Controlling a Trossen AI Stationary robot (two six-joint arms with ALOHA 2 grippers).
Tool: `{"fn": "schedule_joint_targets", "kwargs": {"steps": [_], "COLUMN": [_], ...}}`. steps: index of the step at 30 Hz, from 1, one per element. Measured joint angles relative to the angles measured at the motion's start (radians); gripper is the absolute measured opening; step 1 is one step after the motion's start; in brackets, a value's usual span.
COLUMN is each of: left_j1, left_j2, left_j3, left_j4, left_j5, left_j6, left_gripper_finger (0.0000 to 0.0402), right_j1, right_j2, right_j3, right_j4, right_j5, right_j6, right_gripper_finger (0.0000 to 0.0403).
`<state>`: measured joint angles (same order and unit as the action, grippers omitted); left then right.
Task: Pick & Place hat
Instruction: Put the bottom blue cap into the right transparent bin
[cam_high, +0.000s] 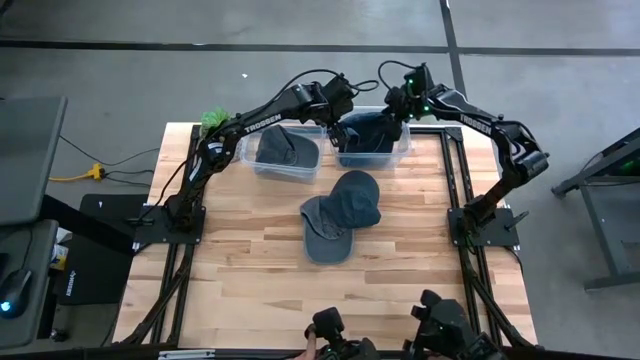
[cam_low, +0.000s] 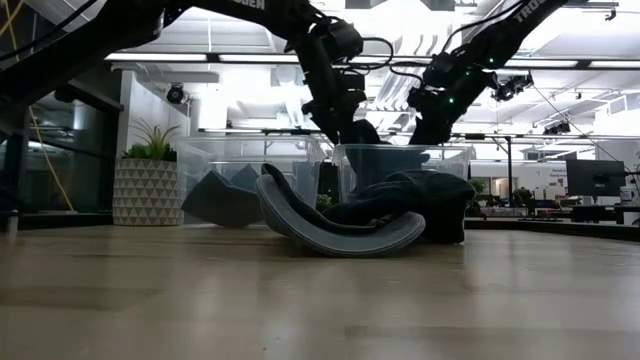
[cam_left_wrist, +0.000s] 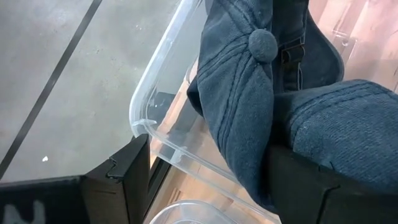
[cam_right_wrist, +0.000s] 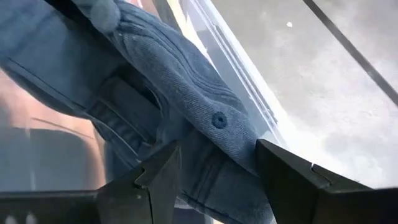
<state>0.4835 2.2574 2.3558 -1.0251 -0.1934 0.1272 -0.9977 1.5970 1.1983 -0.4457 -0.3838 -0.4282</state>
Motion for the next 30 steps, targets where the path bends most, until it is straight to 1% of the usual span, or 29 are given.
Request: {"fn": "schedule_joint_targets", "kwargs": {"steps": [5,9,13,19,20,21,24,26,30], "left_j1": [0.0,0.0,0.0,0.0,0.0,0.0,0.0,0.0,0.0], "left_j2": [0.0,0.0,0.0,0.0,-0.001,-0.004,-0.01,-0.011,-0.046], "left_j3": [0.0,0.0,0.0,0.0,0.0,0.0,0.0,0.0,0.001], "left_j4": [0.0,0.0,0.001,-0.007,-0.009,-0.016,-0.016,-0.023,-0.05], "left_j5": [-0.001,-0.002,-0.033,-0.045,-0.045,-0.045,-0.053,-0.053,-0.068], "left_j6": [0.0,0.0,-0.001,-0.001,-0.002,-0.002,0.0,-0.001,-0.003], "left_gripper_finger": [0.0243,0.0243,0.0243,0.0243,0.0243,0.0243,0.0243,0.0243,0.0243], "right_j1": [0.003,0.003,0.003,0.003,0.003,0.003,0.003,0.003,0.003], "right_j2": [-0.001,-0.001,-0.001,-0.002,-0.002,-0.002,-0.002,-0.002,-0.002], "right_j3": [0.007,0.007,0.007,0.007,0.007,0.007,0.007,0.007,0.007], "right_j4": [0.002,0.004,0.006,0.009,0.009,0.011,0.028,0.039,0.047], "right_j5": [-0.019,-0.019,-0.015,-0.015,-0.016,-0.017,-0.017,-0.018,-0.019], "right_j6": [0.008,0.004,0.007,0.007,0.006,0.004,0.014,0.018,0.007], "right_gripper_finger": [0.0196,0.0173,0.0125,0.0023,0.0012,0.0007,0.0013,0.0006,0.0004]}}
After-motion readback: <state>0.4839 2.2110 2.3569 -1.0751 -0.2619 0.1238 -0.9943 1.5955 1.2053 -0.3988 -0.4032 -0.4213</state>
